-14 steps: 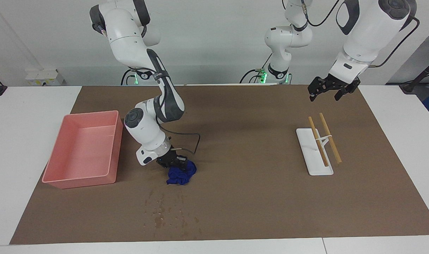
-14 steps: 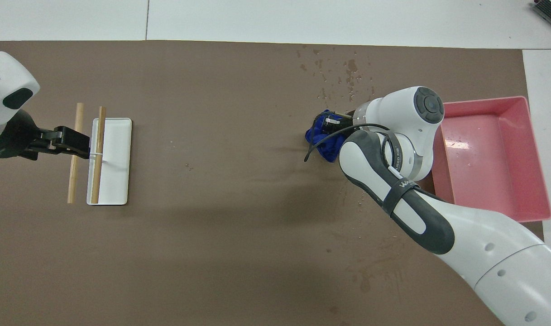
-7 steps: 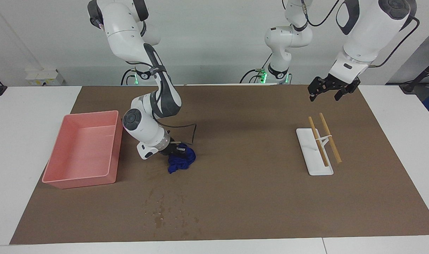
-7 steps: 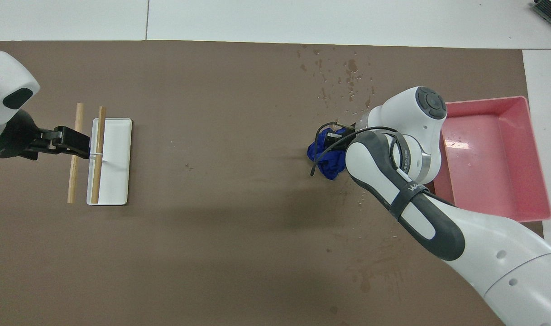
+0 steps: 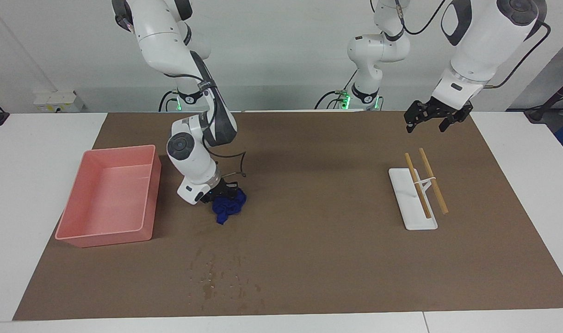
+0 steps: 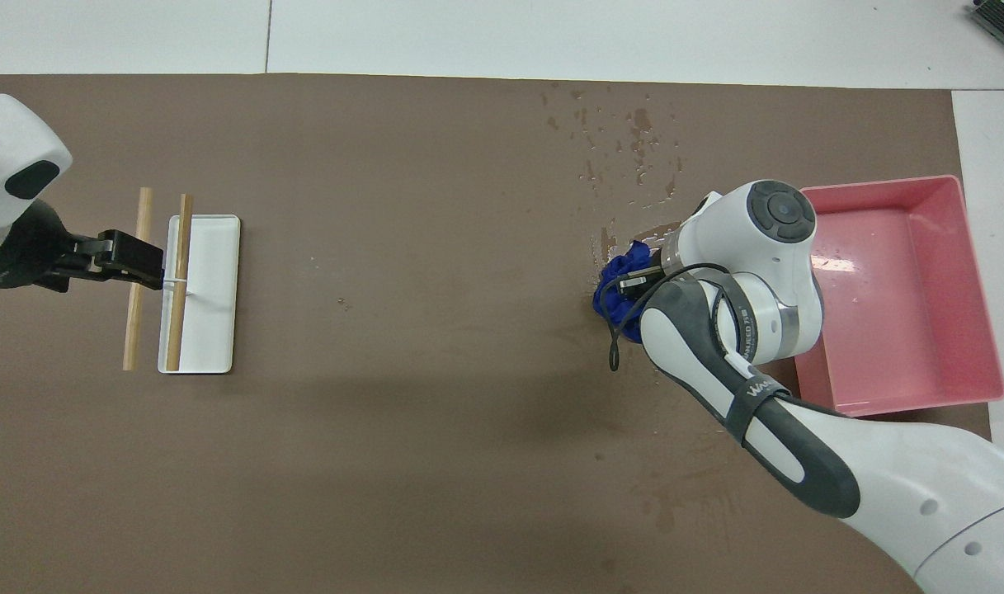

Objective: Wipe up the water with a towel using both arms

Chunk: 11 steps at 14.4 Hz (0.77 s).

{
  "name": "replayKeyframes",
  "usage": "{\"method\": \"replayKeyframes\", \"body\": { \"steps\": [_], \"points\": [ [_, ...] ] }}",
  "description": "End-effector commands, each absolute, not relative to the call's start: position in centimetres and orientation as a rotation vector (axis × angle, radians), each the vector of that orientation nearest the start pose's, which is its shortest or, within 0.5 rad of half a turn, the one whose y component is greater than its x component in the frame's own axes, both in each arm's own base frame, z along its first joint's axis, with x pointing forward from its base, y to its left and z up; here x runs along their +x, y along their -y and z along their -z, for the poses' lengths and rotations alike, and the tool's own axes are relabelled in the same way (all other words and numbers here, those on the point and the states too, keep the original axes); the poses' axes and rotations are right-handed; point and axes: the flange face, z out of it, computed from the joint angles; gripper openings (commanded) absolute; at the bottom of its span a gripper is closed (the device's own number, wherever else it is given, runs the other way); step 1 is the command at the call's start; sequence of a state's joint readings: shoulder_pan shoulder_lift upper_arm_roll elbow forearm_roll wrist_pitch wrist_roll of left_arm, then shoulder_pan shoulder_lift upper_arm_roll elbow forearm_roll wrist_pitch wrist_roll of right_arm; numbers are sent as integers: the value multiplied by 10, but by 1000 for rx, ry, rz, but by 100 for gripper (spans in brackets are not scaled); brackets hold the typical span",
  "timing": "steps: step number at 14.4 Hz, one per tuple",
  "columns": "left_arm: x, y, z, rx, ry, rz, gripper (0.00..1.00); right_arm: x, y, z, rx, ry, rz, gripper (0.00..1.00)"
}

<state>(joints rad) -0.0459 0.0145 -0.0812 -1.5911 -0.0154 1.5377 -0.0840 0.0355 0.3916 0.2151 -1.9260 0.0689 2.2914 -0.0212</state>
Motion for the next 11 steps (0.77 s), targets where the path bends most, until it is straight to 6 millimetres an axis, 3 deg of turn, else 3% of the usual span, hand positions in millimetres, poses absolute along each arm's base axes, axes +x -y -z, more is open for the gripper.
{"method": "replayKeyframes", "body": {
  "steps": [1, 6, 9, 11],
  "points": [
    [545, 70, -605, -3134, -70, -94, 100, 607, -79, -225, -3071, 631, -6, 0],
    [544, 70, -604, -3134, -70, -96, 100, 638, -48, -237, -3096, 1113, 178, 0],
    [545, 69, -604, -3134, -67, -96, 100, 650, -43, -258, -3114, 1142, 161, 0],
    [545, 69, -604, -3134, -67, -96, 100, 660, -42, -293, -3149, 1115, 71, 0]
  ]
}}
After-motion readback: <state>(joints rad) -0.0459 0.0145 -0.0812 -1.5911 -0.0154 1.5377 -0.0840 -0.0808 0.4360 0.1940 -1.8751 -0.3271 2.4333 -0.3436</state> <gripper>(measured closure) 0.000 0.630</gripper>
